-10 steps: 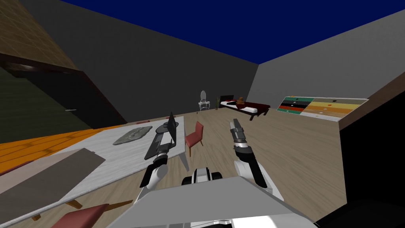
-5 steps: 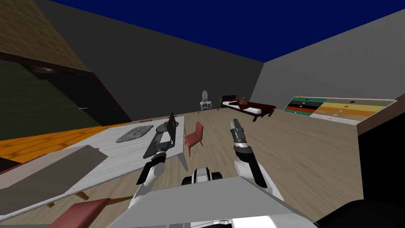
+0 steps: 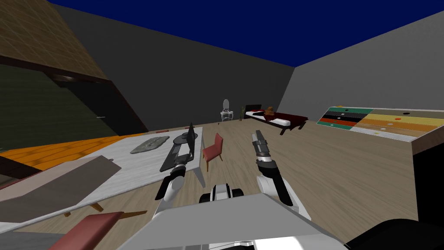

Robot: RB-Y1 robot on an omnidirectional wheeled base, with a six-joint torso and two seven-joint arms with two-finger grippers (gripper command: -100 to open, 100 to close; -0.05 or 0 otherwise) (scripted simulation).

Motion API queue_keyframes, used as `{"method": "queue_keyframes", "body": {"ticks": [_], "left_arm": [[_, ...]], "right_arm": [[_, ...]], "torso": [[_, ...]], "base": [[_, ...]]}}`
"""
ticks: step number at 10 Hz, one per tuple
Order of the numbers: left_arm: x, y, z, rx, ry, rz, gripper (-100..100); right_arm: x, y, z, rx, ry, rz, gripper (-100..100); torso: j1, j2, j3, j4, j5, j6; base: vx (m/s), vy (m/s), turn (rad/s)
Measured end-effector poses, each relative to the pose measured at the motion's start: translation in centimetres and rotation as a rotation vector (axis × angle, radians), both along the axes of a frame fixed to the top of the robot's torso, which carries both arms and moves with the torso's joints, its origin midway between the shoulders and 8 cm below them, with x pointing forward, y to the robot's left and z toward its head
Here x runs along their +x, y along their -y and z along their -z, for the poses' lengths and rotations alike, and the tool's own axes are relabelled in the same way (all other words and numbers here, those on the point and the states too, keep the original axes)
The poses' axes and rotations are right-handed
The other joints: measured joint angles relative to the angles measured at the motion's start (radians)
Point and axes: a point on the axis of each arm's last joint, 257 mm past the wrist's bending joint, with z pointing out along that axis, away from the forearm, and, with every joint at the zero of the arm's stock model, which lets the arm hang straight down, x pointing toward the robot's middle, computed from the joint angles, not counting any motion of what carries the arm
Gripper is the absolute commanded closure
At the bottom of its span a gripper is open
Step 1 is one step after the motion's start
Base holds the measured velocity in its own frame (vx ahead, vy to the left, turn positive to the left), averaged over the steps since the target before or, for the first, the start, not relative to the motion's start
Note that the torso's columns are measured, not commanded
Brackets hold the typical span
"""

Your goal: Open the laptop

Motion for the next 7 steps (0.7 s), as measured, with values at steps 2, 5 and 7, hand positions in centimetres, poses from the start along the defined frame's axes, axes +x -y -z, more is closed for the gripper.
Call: {"method": "queue_keyframes", "body": {"ticks": [2,5,7], "left_arm": [[-0.1,1.5,0.3,-0.058,0.004,-0.005,-100],[-0.8,0.5,1.0,-0.008,-0.035,-0.019,-100],[-2.5,-0.7,3.4,0.156,-0.16,0.024,-100]], "right_arm": [[0.0,0.0,0.0,0.0,0.0,0.0,0],[0.0,0.0,0.0,0.0,0.0,0.0,0],[0.0,0.0,0.0,0.0,0.0,0.0,0]], "torso": [[0.0,0.0,0.0,-0.001,0.001,0.0],[0.0,-0.005,-0.003,-0.001,0.0,-0.003],[0.004,-0.001,-0.001,0.0,0.001,-0.002]], "base": [[0.005,-0.012,0.022],[0.068,-0.041,0.069],[0.038,-0.014,-0.011]]}}
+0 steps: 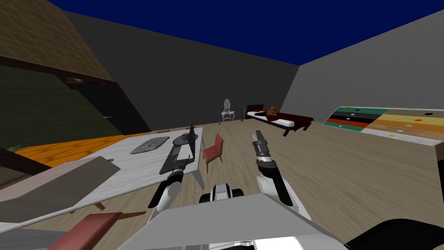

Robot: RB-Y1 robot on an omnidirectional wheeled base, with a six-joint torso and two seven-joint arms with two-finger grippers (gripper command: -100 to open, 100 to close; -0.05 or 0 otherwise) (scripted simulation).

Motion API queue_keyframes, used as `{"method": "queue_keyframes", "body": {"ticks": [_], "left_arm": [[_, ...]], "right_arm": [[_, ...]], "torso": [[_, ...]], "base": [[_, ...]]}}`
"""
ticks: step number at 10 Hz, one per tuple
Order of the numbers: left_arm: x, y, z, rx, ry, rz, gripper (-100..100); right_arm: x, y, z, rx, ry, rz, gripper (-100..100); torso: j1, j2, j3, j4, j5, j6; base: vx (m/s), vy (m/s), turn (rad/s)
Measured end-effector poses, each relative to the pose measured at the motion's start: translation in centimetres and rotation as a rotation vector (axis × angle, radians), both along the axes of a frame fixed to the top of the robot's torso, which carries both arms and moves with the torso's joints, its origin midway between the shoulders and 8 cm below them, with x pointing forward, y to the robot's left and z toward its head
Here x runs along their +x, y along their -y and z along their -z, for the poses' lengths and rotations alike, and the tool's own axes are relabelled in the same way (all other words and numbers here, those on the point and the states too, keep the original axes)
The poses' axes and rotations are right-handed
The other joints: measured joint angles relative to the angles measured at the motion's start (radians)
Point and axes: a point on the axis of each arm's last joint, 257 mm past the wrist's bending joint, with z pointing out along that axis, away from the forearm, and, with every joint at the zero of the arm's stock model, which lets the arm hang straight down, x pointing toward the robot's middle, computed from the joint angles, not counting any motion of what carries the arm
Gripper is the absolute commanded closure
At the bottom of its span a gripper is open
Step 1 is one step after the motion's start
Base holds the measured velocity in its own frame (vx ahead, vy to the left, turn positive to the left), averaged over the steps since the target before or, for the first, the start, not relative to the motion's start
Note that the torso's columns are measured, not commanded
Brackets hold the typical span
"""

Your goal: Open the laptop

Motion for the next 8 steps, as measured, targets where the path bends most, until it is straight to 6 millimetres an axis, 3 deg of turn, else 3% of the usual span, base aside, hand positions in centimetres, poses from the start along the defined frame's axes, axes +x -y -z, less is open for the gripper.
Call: {"method": "queue_keyframes", "body": {"ticks": [2,4,7,8], "left_arm": [[-2.2,-0.5,3.6,0.15,-0.142,0.063,-100],[-3.1,-2.0,4.1,0.273,-0.207,0.107,-100],[-4.7,-4.4,4.8,0.375,-0.268,0.131,-100],[-4.7,-4.5,4.8,0.377,-0.271,0.131,100]], "right_arm": [[0.0,0.0,0.0,0.0,0.0,0.0,0],[0.0,0.0,0.0,0.0,0.0,0.0,0],[0.0,0.0,0.0,0.0,0.0,0.0,0],[0.0,0.0,0.0,0.0,0.0,0.0,0]], "torso": [[0.001,0.004,0.003,0.001,0.001,-0.001],[0.009,-0.001,0.0,-0.009,0.005,-0.01],[0.008,-0.003,-0.001,-0.003,0.003,-0.003],[0.001,-0.002,-0.001,-0.001,0.001,-0.001]], "base": [[0.001,0.006,-0.039],[0.0,-0.013,-0.003],[-0.016,0.002,0.031],[0.0,0.0,0.0]]}}
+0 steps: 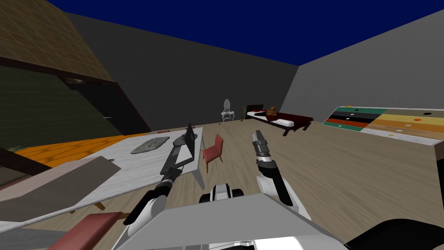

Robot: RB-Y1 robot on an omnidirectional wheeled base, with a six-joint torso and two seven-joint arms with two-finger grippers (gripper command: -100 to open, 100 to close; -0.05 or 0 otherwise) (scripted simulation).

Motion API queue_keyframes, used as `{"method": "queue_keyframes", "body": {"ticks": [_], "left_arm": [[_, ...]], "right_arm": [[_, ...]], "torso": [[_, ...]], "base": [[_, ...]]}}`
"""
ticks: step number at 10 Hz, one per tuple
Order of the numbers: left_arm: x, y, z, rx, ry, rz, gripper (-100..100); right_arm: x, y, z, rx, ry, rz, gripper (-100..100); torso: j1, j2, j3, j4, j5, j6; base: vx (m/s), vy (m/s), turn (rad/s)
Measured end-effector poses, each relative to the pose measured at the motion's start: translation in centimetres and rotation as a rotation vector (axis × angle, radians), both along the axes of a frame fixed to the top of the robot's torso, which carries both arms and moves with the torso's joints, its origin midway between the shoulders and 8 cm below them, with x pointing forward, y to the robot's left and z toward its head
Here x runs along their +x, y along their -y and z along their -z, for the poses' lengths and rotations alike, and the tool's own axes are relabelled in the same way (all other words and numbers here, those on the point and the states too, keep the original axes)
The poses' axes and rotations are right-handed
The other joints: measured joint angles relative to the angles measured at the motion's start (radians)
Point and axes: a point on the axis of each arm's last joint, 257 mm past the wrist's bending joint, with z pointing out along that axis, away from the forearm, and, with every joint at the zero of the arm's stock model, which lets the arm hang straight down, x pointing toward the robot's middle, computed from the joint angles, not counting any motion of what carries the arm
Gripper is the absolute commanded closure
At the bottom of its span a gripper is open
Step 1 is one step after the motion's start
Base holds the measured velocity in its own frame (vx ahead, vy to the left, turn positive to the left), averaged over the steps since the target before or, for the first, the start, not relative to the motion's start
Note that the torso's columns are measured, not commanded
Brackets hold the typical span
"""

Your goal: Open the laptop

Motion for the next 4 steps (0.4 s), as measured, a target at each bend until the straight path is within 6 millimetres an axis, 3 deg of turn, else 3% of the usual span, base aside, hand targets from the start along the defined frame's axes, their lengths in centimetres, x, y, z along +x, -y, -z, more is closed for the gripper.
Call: {"method": "queue_keyframes", "body": {"ticks": [4], "left_arm": [[1.4,2.5,1.4,-0.075,0.032,-0.021,100]], "right_arm": [[0.0,0.0,0.0,0.0,0.0,0.0,0]], "torso": [[0.003,-0.002,-0.001,0.0,0.001,0.0]], "base": [[-0.053,0.119,-0.068]]}}
